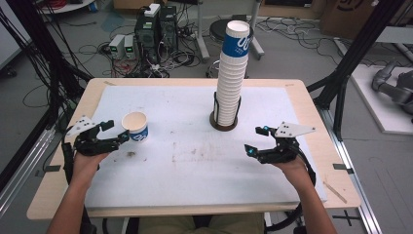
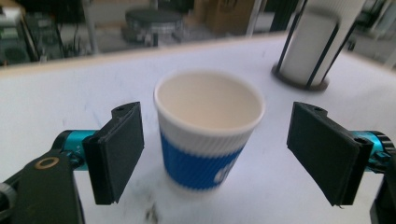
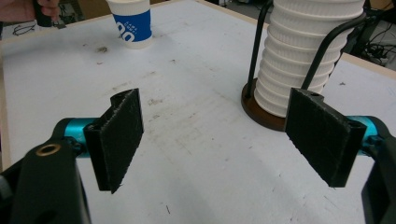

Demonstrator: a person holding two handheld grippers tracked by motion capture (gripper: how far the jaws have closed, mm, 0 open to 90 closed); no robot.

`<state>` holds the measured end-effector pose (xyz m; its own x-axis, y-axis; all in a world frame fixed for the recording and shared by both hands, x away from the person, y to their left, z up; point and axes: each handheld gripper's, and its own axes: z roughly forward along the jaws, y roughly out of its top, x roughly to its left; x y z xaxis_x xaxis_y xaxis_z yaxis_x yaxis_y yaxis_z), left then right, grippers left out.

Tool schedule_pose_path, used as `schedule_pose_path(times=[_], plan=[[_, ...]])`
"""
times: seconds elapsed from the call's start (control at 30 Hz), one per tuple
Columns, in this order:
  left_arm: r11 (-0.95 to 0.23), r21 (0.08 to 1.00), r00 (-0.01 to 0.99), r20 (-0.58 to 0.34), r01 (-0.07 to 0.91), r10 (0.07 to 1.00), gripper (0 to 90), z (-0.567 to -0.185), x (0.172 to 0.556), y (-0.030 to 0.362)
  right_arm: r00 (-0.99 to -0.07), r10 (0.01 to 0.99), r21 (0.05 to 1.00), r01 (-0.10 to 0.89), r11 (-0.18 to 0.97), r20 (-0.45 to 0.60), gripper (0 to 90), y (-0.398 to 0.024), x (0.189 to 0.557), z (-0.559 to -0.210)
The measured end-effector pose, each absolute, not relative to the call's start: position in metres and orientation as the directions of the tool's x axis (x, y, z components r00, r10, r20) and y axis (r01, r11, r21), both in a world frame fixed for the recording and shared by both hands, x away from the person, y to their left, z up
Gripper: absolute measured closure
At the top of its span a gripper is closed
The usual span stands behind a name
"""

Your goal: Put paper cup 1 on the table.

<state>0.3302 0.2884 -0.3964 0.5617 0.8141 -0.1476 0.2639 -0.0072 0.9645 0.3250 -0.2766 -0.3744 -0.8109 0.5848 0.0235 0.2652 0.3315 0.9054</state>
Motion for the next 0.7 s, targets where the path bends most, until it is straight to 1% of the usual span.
schedule_pose_path(times=[0.1, 0.13, 0.3, 0.7], plan=[[0.034, 0.978, 0.584, -0.151, 0.206, 0.798, 18.8, -0.386, 0.327, 0.286, -0.805, 0.593, 0.904, 0.269, 0.332, 0.022, 20.0, -0.278, 0.325, -0.374], [0.034, 0.979, 0.589, -0.148, 0.200, 0.795, 18.8, -0.384, 0.326, 0.285, -0.802, 0.598, 0.904, 0.270, 0.330, 0.021, 20.0, -0.278, 0.325, -0.374], [0.018, 0.982, 0.607, -0.131, 0.189, 0.784, 18.8, -0.381, 0.329, 0.278, -0.796, 0.605, 0.901, 0.275, 0.335, 0.017, 20.0, -0.279, 0.325, -0.375], [0.034, 0.988, 0.629, -0.123, 0.151, 0.767, 18.8, -0.378, 0.329, 0.274, -0.770, 0.639, 0.903, 0.280, 0.326, 0.009, 20.0, -0.283, 0.325, -0.375]])
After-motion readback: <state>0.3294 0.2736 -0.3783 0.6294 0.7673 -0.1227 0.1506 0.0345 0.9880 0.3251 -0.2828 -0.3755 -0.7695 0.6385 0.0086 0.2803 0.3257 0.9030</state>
